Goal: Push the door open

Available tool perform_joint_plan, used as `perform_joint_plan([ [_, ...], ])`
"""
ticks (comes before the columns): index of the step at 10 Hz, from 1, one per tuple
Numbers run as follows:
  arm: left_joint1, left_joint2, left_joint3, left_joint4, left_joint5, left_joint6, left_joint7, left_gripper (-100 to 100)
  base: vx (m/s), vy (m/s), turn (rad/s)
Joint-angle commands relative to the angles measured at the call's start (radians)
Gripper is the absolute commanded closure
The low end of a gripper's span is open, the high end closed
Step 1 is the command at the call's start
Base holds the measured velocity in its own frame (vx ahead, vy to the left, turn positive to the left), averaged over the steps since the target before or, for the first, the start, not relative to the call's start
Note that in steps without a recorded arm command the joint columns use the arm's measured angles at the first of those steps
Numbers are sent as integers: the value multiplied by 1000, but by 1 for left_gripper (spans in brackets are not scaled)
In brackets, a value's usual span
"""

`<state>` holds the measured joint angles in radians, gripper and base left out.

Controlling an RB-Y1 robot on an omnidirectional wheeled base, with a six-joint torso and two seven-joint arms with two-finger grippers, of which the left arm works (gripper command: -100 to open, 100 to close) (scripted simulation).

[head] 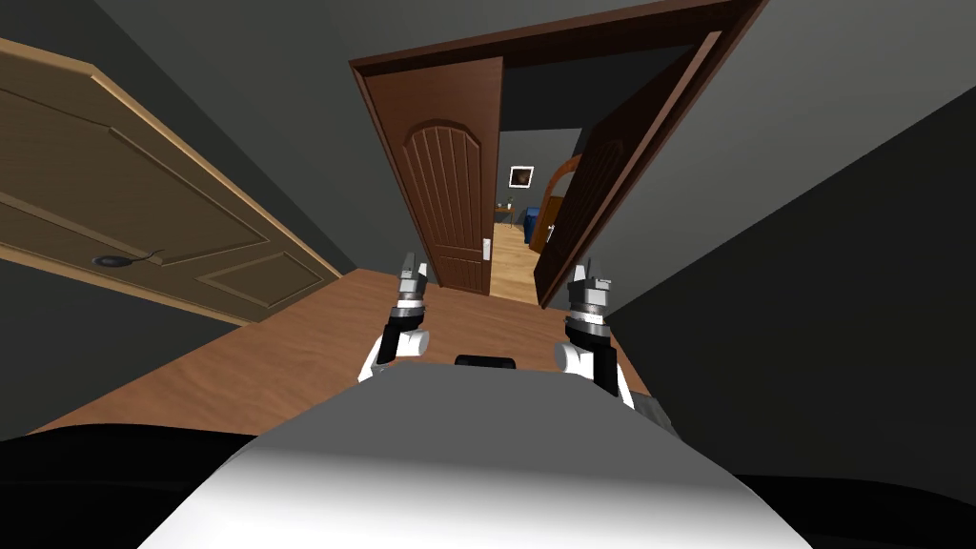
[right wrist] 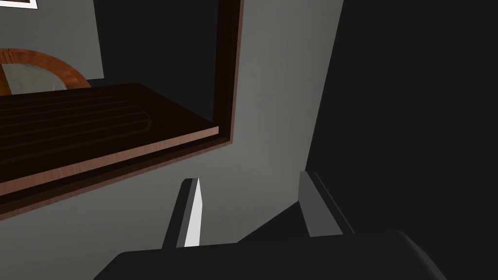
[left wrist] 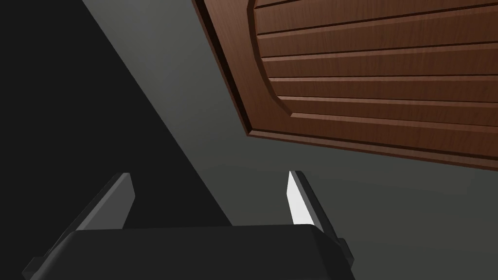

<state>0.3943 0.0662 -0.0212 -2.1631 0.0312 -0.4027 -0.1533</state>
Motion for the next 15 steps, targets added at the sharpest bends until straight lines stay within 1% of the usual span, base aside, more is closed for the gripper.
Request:
perform_joint_plan([
  [1,-24,2,-1,49,0,-5,3,-100,91,0,-7],
  [3,-62,4,0,106,0,-7,7,-100,94,1,-6],
  [4,-82,6,1,145,0,-8,10,-100,93,-9,-8],
  [5,-101,7,1,175,1,-9,12,-100,105,-12,-6],
  [6,-101,7,1,180,1,-9,12,-100,69,2,0],
  [10,-187,9,4,323,2,-14,23,-100,84,2,-7],
  [11,-187,9,4,327,2,-14,23,-100,69,1,0],
  [12,-209,8,5,365,2,-15,25,-100,45,7,-3],
  [14,-255,8,6,429,3,-17,31,-100,80,4,-9],
  [15,-255,8,6,443,3,-17,31,-100,68,6,-4],
])
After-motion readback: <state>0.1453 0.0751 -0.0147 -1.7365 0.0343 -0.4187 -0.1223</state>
